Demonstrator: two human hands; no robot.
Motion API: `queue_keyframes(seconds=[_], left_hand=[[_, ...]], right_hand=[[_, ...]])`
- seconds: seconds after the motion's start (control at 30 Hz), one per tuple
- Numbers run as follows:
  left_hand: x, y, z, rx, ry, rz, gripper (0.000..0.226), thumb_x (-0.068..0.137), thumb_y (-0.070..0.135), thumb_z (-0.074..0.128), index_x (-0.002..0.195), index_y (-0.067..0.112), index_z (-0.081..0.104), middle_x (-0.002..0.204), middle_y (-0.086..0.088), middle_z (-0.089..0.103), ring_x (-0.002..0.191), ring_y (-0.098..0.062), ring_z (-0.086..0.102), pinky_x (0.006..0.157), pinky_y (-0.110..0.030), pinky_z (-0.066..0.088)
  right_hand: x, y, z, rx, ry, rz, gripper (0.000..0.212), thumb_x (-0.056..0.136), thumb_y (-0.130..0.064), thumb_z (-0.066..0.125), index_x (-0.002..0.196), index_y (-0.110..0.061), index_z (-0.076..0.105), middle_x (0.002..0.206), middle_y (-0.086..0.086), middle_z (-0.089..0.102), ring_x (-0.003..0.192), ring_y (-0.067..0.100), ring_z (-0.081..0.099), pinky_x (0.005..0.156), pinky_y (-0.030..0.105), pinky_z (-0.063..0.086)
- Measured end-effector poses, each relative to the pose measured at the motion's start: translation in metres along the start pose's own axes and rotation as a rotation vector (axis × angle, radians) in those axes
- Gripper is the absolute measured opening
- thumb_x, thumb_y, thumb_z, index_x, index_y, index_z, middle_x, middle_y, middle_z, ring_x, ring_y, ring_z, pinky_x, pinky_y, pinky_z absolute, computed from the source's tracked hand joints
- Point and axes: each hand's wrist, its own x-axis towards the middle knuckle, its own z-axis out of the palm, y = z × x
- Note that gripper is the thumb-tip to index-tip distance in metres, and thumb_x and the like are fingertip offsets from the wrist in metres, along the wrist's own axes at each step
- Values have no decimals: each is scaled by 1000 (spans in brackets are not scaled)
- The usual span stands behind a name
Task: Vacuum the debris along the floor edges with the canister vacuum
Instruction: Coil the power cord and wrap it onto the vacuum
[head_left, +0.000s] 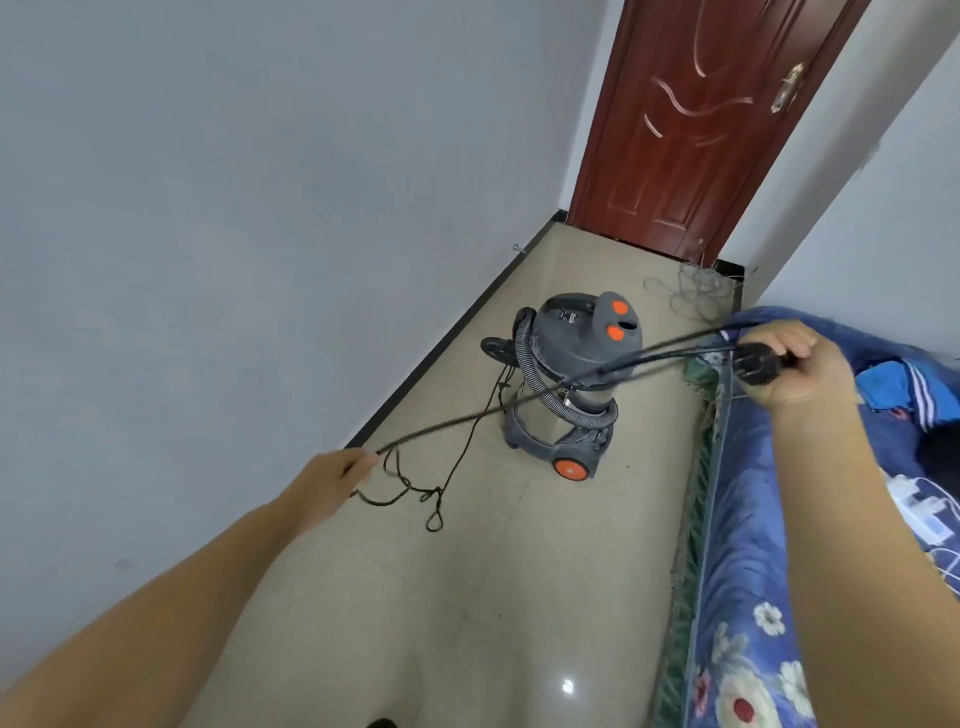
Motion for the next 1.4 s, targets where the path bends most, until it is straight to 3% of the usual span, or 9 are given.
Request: queue_keyframes(seconds=[0.1,0.23,0.33,0.43,0.6,0.7,0.93,1.2,1.4], left_hand=[[-9,18,1,237,-167,104,32,102,31,31,82,14,49,72,-2,54,74,-24,52,69,-29,40],[-8,117,3,595,-369,461,36,101,39,30,97,14,55,85,-3,60,75,-19,48,70,-31,41],[-3,175,-2,482,-309,615,34,100,33,40,91,8,61,83,-2,58,75,-18,45,74,-32,39],[9,182,-21,116,-118,491,32,92,26,57,66,8,59,60,3,47,57,-12,41,62,-28,34],[12,154,-21,-357,28,384,48,84,28,68,51,9,38,50,4,30,47,-8,30,48,-16,28],[14,125,-20,-462,107,276,44,89,35,60,55,13,42,52,0,37,47,-5,43,54,-13,40],[-1,34,-6,-400,196,-63,52,91,42,53,52,22,26,47,10,25,50,-12,28,57,-27,26],[-11,58,-15,157,-133,150,42,96,39,46,60,18,45,56,4,42,53,-11,38,53,-20,29],[-27,169,10,568,-454,602,47,96,45,43,58,18,38,52,7,37,51,-10,37,53,-28,28]], right_hand=[[9,5,-2,-415,139,-88,54,100,-20,30,48,-15,40,38,-9,36,30,4,32,35,13,25],[11,82,-4,-1263,70,45,31,102,-17,32,72,-16,40,47,-1,59,42,8,59,37,14,39],[-3,133,-14,-1849,-199,177,29,103,-30,34,81,-15,47,79,11,69,72,24,67,63,32,56],[-17,152,-19,-2283,-421,18,32,101,-31,33,76,-16,47,67,-1,62,66,19,57,62,29,44],[-27,140,1,-2328,-470,30,36,95,-41,46,64,-23,49,49,-8,42,42,9,38,44,23,34],[-24,102,21,-1825,-358,213,35,94,-33,54,64,-15,54,37,-10,28,30,7,24,33,15,22],[-2,8,28,-740,21,10,19,75,-20,48,57,-16,46,31,-9,29,26,7,27,35,11,22],[21,32,4,-729,125,46,48,104,-28,22,62,-17,42,39,-9,37,32,4,35,37,11,26],[16,92,3,-1426,36,153,38,102,-23,36,76,-2,54,54,7,67,46,15,65,40,19,50]])
